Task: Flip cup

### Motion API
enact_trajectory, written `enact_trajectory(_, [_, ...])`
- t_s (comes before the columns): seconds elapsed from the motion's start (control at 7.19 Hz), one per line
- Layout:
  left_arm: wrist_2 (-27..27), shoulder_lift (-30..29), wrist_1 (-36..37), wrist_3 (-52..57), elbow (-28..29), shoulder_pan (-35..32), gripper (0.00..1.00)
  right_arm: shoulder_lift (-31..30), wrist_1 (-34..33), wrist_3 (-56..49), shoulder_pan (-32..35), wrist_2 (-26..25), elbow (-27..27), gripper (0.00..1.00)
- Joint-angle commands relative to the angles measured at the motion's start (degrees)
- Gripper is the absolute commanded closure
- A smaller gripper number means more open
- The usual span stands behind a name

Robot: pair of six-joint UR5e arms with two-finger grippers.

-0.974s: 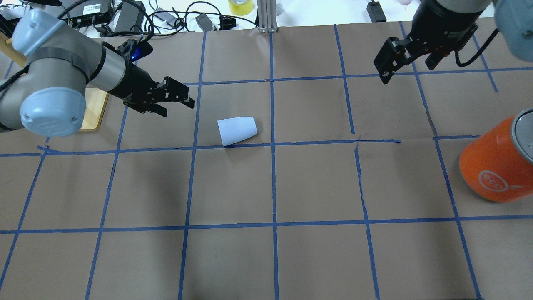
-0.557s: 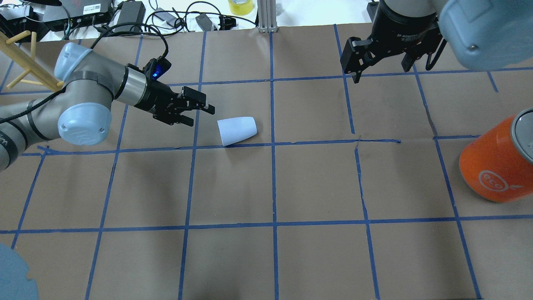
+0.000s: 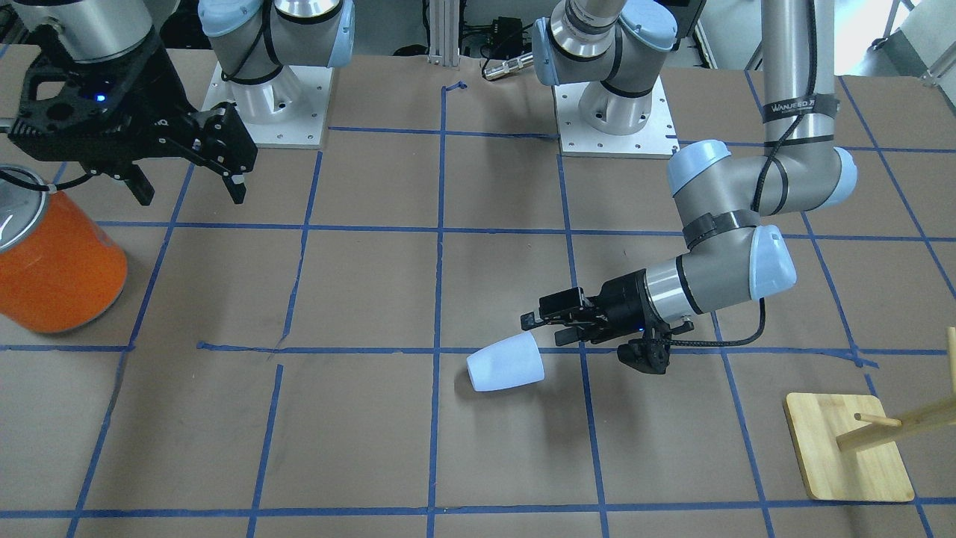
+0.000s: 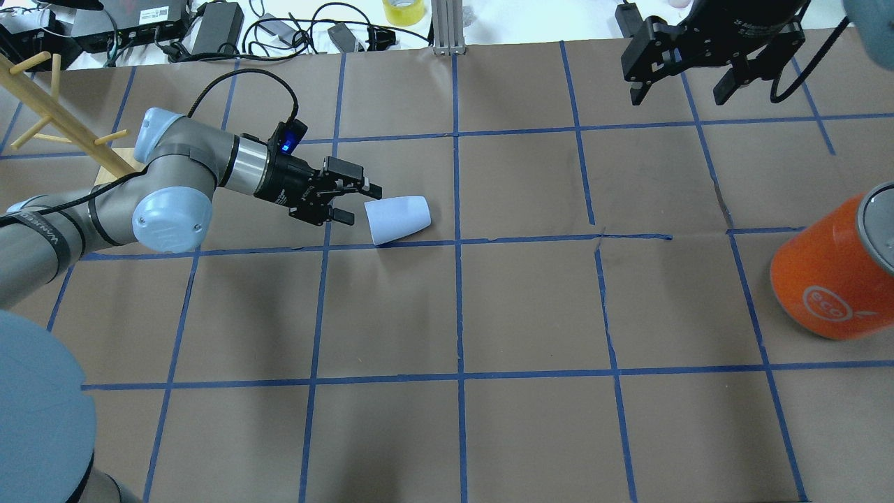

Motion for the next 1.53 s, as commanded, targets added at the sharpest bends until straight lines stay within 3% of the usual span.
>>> enact_trajectory(0.0, [-0.3, -2.7, 0.1, 0.0, 0.4, 0.0, 0.0, -0.5, -0.6, 0.3, 0.4, -0.9, 0.7, 0.0])
enact_trajectory(0.14, [-0.3, -3.9, 0.1, 0.0, 0.4, -0.2, 0.0, -0.5, -1.4, 1.2, 2.3, -3.5, 0.8, 0.0])
enact_trajectory(0.42, [-0.8, -5.2, 0.4, -4.1, 2.6, -0.6, 0.0, 0.2, -2.0, 5.9, 6.9, -3.2, 1.0, 0.0])
enact_trajectory(0.7, [-3.6, -5.3, 0.7, -7.4, 3.3, -2.5, 0.0, 0.4, -2.4, 5.7, 3.2, -1.8, 0.7, 0.0])
enact_trajectory(0.83, [-3.6, -5.4, 1.4, -7.4, 3.4, -2.5, 0.14, 0.6, -5.7, 5.6, 1.7, 0.7, 0.4, 0.0])
enact_trajectory(0.97, [-3.7, -5.5, 2.4, -7.4, 3.4, -2.5, 0.16, 2.3, -6.6, 6.6, 1.6, -0.2, -1.8, 0.0])
enact_trajectory(1.11, [-3.7, -5.7, 2.6, -8.6, 3.4, -2.5, 0.27, 5.0, -2.7, 6.4, 1.5, -1.8, -6.6, 0.0])
enact_trajectory(1.25, [-4.4, -5.7, 2.6, -10.5, 3.4, -2.5, 0.57, 5.3, -0.4, 6.4, 1.6, -1.8, -7.4, 0.0])
enact_trajectory(1.39, [-5.0, -5.7, 2.7, -11.9, 3.5, -2.5, 0.78, 5.2, 0.4, 6.4, 1.8, -2.2, -7.1, 0.0])
